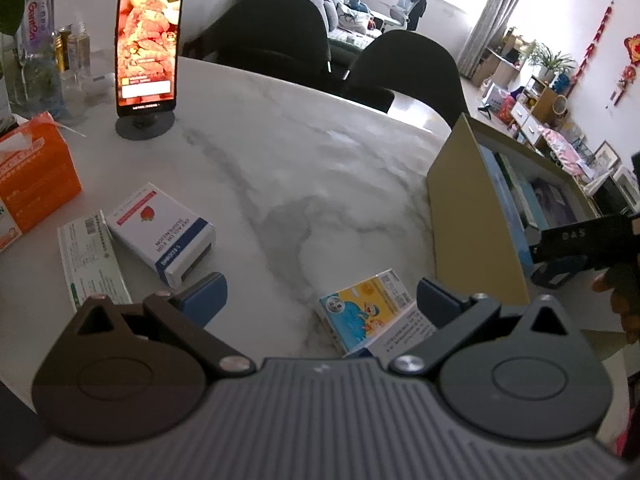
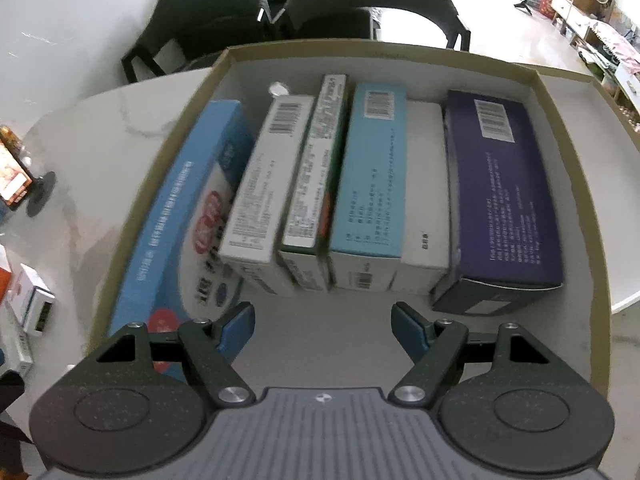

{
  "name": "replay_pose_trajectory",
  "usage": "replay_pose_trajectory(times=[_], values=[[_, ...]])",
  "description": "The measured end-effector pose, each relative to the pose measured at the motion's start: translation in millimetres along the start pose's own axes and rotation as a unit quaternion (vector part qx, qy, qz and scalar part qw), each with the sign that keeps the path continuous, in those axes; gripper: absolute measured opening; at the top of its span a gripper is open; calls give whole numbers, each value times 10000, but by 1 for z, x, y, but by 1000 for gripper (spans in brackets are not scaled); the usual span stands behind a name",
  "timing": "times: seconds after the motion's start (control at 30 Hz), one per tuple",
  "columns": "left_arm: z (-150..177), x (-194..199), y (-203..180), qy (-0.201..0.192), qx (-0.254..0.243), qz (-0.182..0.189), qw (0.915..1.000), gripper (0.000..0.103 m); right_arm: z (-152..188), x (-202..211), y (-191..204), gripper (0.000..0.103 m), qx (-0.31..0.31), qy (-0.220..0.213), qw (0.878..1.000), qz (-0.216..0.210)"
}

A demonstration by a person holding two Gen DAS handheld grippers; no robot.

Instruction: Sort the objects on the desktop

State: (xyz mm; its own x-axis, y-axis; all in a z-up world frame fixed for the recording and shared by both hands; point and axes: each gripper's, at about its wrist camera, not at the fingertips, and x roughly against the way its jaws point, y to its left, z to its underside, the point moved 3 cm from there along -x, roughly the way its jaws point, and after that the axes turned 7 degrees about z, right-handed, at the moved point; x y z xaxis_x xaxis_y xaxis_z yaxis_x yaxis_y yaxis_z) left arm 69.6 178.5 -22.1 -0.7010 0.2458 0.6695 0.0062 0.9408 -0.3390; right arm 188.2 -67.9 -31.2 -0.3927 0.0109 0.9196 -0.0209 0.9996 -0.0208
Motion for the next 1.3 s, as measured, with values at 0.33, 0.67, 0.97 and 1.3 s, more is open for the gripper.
replay_pose_trajectory(times=[0.33, 0.67, 0.97, 1.3], values=[[2, 0, -3, 60, -83, -73, 9999, 103, -18, -30, -3, 68, -458, 221, 9987, 71], [3, -6, -7, 97, -68, -30, 9999, 103, -3, -21, -1, 78, 244, 621, 9957, -637], [6, -3, -11, 82, -101, -12, 9999, 103, 7, -8, 25, 79, 1120, 978, 9785, -1431], [7, 2, -5, 37, -51, -102, 9999, 103, 6, -19, 32, 54, 452, 613, 9880, -1342]])
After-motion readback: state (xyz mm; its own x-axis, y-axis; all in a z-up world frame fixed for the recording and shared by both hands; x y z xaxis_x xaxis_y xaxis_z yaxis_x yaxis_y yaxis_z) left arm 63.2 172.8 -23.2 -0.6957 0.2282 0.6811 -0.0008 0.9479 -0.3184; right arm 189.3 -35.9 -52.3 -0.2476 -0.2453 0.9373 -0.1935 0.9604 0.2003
